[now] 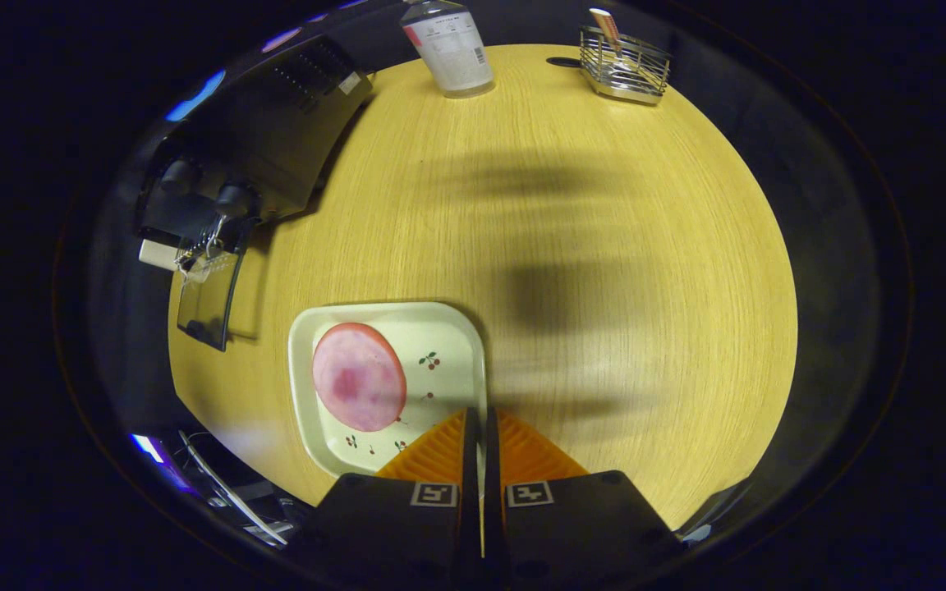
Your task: Open the toaster oven, put the food inside, and close the toaster oven door.
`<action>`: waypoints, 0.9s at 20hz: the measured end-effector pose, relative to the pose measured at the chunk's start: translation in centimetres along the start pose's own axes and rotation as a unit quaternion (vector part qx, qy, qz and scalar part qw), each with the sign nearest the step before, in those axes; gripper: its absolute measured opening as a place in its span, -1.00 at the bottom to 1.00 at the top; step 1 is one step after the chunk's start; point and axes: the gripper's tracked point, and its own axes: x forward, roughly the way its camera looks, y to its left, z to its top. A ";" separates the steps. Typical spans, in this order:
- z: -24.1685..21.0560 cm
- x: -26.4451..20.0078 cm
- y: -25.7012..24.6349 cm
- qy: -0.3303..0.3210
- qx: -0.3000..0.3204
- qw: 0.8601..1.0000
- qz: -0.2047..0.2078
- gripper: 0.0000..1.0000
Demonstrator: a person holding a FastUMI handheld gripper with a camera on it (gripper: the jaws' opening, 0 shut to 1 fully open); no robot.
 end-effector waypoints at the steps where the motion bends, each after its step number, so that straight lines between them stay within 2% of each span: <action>1: 0.0 -0.3 0.1 -0.006 0.005 1.000 0.016 -0.88; 4: 0.1 -0.1 0.5 -0.018 0.056 0.996 0.064 -0.87; 7: -0.4 -0.6 1.3 -0.027 0.109 0.986 0.124 -0.89; 11: -0.8 -0.8 2.1 -0.047 0.153 0.973 0.165 -0.89; 15: -0.8 -2.2 3.6 -0.080 0.212 0.953 0.200 -0.89; 18: -0.7 -4.1 6.3 -0.109 0.252 0.933 0.233 -0.89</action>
